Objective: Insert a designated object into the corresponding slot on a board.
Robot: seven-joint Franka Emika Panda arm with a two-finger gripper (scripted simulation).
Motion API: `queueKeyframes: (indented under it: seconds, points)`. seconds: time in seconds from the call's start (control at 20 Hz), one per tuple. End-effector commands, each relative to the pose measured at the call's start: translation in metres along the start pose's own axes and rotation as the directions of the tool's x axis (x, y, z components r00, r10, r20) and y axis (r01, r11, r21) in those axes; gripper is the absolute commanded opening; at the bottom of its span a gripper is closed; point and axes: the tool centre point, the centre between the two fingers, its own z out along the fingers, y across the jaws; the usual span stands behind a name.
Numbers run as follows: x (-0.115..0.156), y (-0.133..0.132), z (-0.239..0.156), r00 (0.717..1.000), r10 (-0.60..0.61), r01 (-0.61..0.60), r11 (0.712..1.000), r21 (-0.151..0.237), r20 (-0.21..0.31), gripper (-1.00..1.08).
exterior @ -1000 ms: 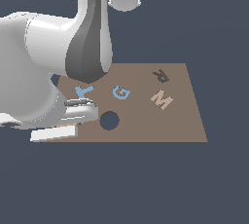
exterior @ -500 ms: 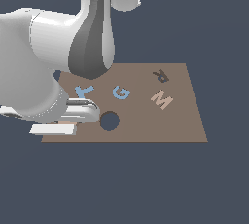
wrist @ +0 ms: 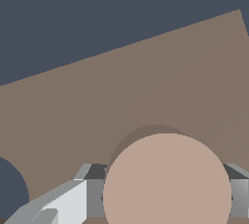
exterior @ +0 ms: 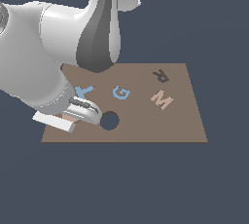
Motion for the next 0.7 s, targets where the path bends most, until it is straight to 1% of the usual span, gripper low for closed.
queueKeyframes:
  seconds: [0.0,0.15,0.3,0.45,0.65]
  points:
    - [-0.006,-0.002,-0.001,0.996,0.094,-0.094,0.996,0.0,-0.001,-1.0]
    - [-0.013,-0.006,-0.001,0.978,0.209,-0.209,0.978,0.0,-0.001,-1.0]
    - [-0.019,-0.011,-0.002,0.947,0.32,-0.32,0.947,0.001,-0.001,-1.0]
    - [-0.025,-0.016,-0.002,0.905,0.426,-0.426,0.905,0.001,-0.001,-1.0]
    - [-0.031,-0.023,-0.003,0.83,0.557,-0.557,0.83,0.001,0.0,-1.0]
